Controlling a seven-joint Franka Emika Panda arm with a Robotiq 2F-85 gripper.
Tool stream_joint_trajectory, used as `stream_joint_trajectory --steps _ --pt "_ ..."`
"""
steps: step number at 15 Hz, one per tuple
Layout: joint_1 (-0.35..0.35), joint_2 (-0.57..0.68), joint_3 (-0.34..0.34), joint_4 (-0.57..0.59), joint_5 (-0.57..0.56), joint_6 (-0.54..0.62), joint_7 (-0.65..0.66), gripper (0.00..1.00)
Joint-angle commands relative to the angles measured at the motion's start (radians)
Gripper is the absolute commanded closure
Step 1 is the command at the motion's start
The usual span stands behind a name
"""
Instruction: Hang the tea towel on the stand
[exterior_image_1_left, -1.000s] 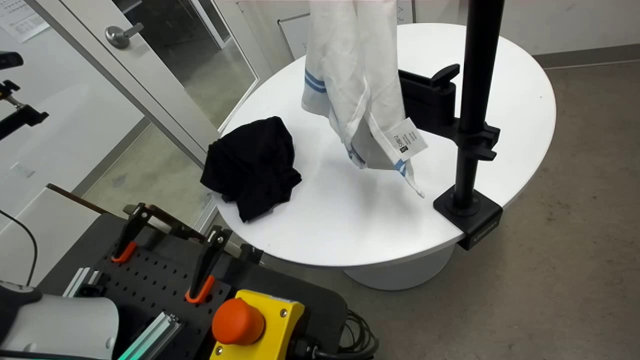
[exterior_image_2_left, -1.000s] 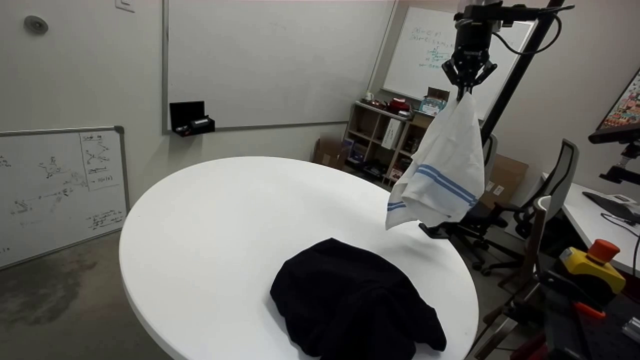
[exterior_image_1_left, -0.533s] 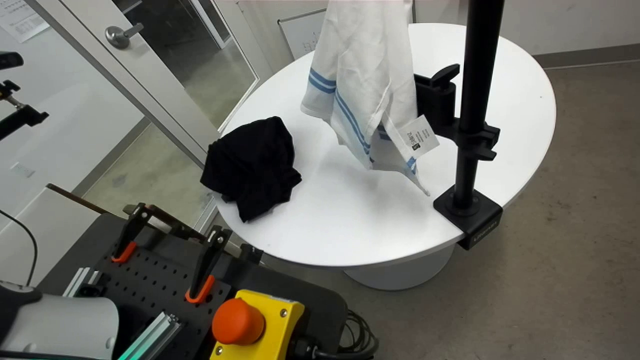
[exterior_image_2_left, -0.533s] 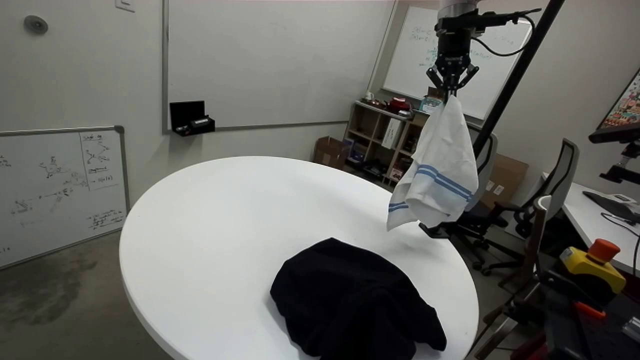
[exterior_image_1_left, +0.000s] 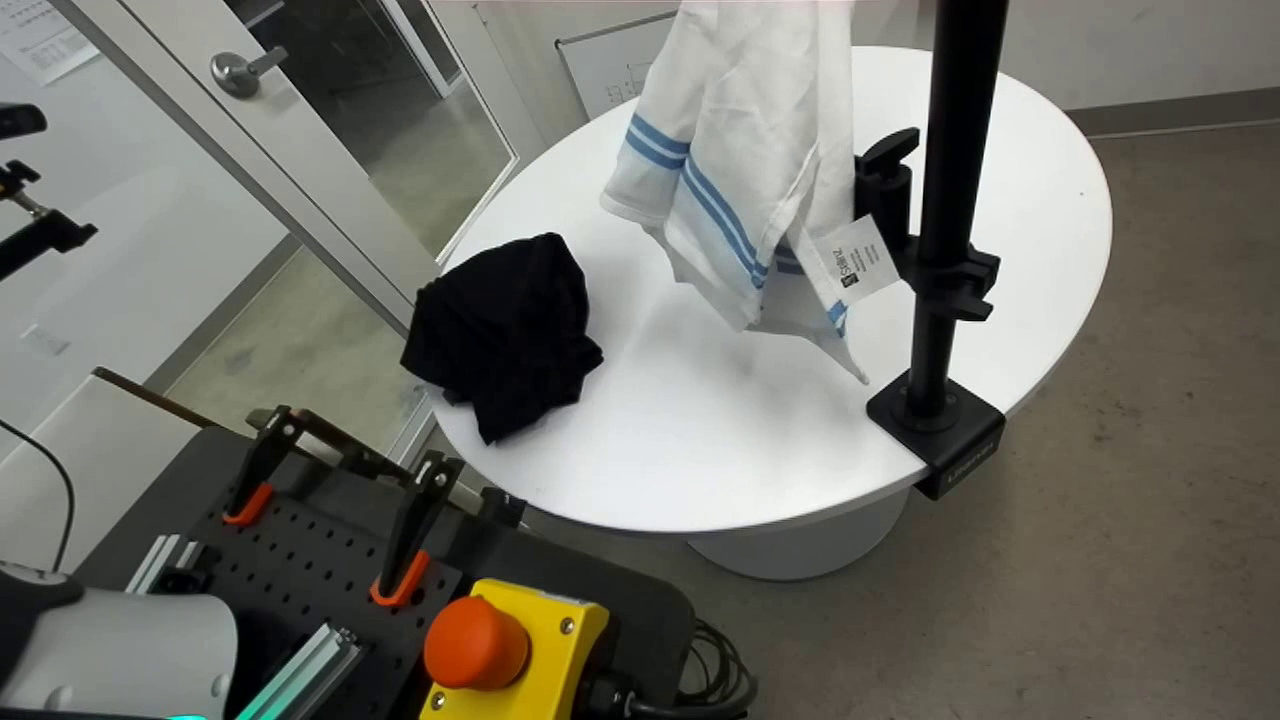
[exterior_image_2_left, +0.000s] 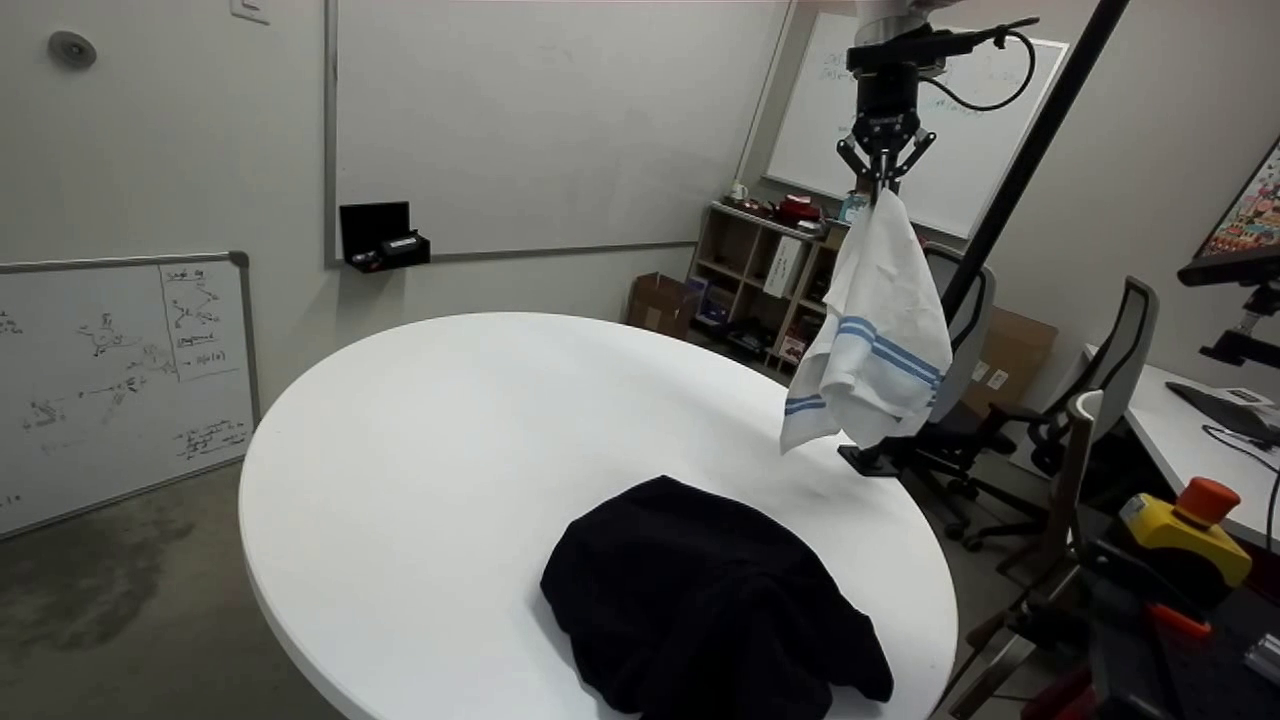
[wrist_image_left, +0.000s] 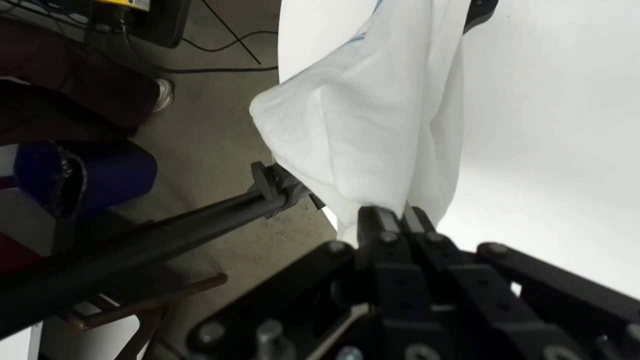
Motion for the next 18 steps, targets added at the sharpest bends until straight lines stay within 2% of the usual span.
stream_joint_trajectory --steps 1,5,6,8,13,15,17,18 --pt "-0.034 0.141 0.000 0.224 0.026 -0.099 0.063 0.99" --pt "-0.050 0.239 0.003 0.356 0.031 -0.159 0.137 0.99" --pt "-0.049 0.256 0.004 0.378 0.028 -0.168 0.150 0.72" --pt "-0.045 0.270 0.018 0.394 0.015 -0.174 0.170 0.67" --pt "-0.040 0.324 0.035 0.484 0.001 -0.206 0.189 0.27" --pt "-0.030 0.323 0.024 0.478 0.004 -0.195 0.190 0.12" --pt "-0.028 0.330 0.023 0.484 0.004 -0.195 0.194 0.01" --pt "-0.028 0.332 0.022 0.487 0.003 -0.193 0.196 0.00"
